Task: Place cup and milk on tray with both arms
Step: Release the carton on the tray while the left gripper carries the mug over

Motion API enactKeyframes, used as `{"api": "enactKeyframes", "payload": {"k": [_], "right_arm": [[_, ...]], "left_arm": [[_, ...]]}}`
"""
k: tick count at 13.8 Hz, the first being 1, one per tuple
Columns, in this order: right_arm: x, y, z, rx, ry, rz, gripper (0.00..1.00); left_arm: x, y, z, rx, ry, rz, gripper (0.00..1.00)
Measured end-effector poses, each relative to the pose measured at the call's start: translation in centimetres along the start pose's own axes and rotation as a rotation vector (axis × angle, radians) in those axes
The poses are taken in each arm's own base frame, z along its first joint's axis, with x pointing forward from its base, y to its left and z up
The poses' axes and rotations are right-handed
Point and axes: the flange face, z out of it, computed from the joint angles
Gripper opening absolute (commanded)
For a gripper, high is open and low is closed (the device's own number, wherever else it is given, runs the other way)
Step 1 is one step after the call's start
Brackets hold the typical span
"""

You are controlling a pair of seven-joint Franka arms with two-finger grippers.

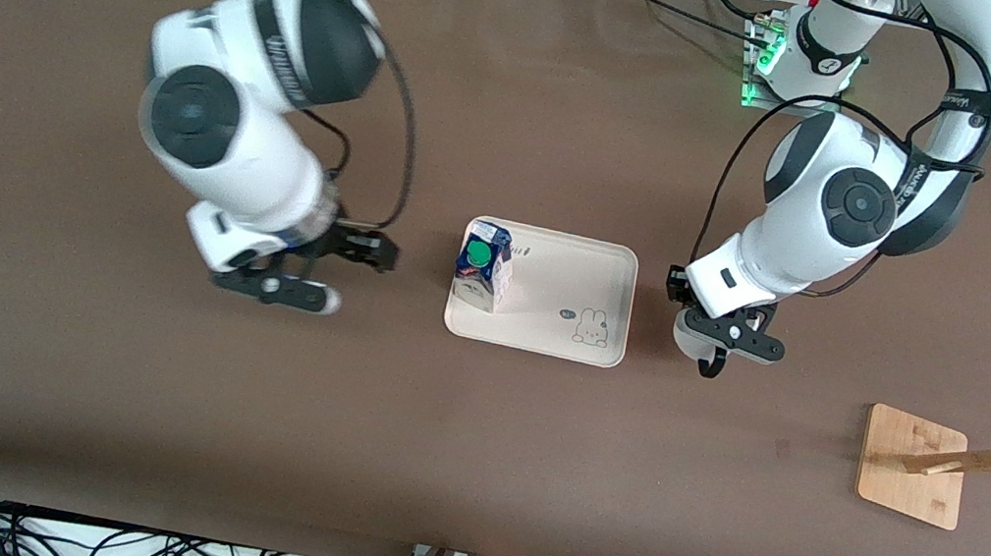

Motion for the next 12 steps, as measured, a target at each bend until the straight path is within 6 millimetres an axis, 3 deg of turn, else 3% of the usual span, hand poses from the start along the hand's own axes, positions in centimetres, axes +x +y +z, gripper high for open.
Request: {"api": "enactKeyframes", "payload": {"k": [3,6,9,12], "right_arm": [[0.3,6.1,-4.2,-0.024,-0.011,-0.027,1.00],[-2.3,9.7,-8.0,-0.023,-0.007,-0.060,1.00],[-5.2,13.1,-9.7,-0.023,-0.022,-0.092,1.00],[-6.6,16.4,-10.0,-0.037,-0.033,-0.127,1.00]], "left_arm": [[0.1,3.2,0.9,-0.001,-0.015,0.034,0.00],[1.0,5.5,0.1,0.007,-0.091,0.123,0.00],[1.8,6.5,0.3,0.007,-0.111,0.243,0.00],[1.8,6.5,1.9,0.006,-0.136,0.322,0.00]]}}
